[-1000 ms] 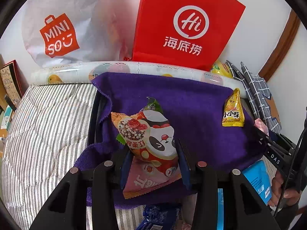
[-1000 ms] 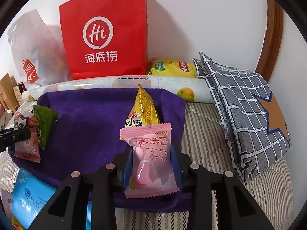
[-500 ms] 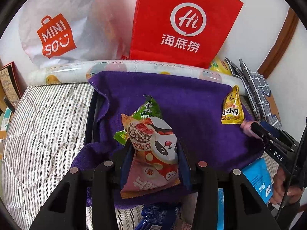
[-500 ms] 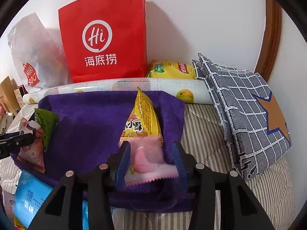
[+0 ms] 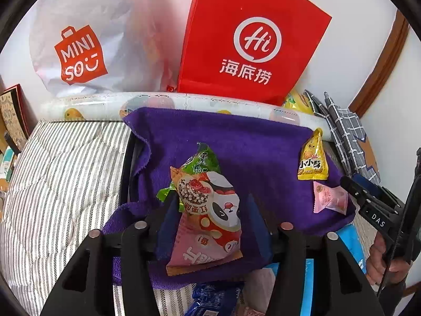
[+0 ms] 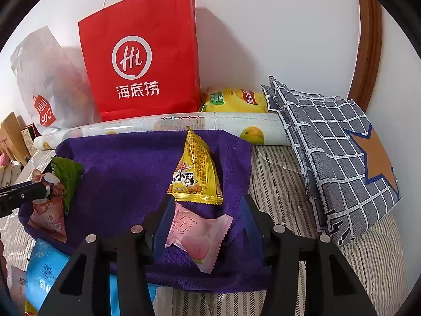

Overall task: Organize snacks
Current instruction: 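Lower and open the left tool on the panda bag while the right tool releases the pink packet, then grasp the red snack packet with the left tool while the right tool grasps the white-silver packet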

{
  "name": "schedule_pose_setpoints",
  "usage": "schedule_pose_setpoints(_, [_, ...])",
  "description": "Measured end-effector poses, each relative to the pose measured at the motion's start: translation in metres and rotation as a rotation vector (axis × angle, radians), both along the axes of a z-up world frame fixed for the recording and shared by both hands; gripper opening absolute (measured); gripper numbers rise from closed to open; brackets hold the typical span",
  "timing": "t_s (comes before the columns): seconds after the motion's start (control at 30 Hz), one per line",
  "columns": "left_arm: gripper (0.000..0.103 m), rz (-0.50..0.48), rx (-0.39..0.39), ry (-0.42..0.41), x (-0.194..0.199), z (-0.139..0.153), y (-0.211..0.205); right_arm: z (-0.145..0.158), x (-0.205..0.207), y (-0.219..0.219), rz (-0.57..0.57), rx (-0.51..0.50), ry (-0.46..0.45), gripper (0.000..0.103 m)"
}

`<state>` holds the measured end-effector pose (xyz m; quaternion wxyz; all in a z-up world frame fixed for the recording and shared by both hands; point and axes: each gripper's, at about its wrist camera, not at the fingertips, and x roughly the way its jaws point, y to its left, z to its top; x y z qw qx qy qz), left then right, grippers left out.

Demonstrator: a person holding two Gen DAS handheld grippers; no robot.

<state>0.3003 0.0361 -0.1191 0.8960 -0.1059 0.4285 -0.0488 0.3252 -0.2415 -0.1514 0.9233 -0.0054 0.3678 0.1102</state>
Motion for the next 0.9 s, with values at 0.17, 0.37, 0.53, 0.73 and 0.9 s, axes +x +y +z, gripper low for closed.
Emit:
schedule_pose_setpoints(0.17, [0.063,0.001,-0.006,-0.016,-0.001,0.004,0.000,0.001,-0.001,-0.001,-0.001,0.009,-0.007,0.051])
schedule_pose_setpoints(0.37, [0.063,0.009,-0.015,-0.026,-0.002,0.007,0.003,0.006,-0.006,0.002,-0.003,0.003,-0.031,0.051])
schedule_pose_setpoints(0.53, [0.063,-0.001,-0.006,-0.052,-0.006,0.012,0.001,0.013,-0.018,0.006,0.008,0.009,-0.092,0.051])
schedule_pose_setpoints(0.73, [0.063,-0.020,0.040,-0.113,-0.015,0.025,-0.007,0.017,-0.033,0.003,-0.010,0.021,-0.092,0.051])
schedule_pose_setpoints(0.9, [0.061,-0.024,0.089,-0.135,-0.019,0.031,-0.013,0.020,-0.067,-0.008,-0.056,0.016,-0.072,0.051])
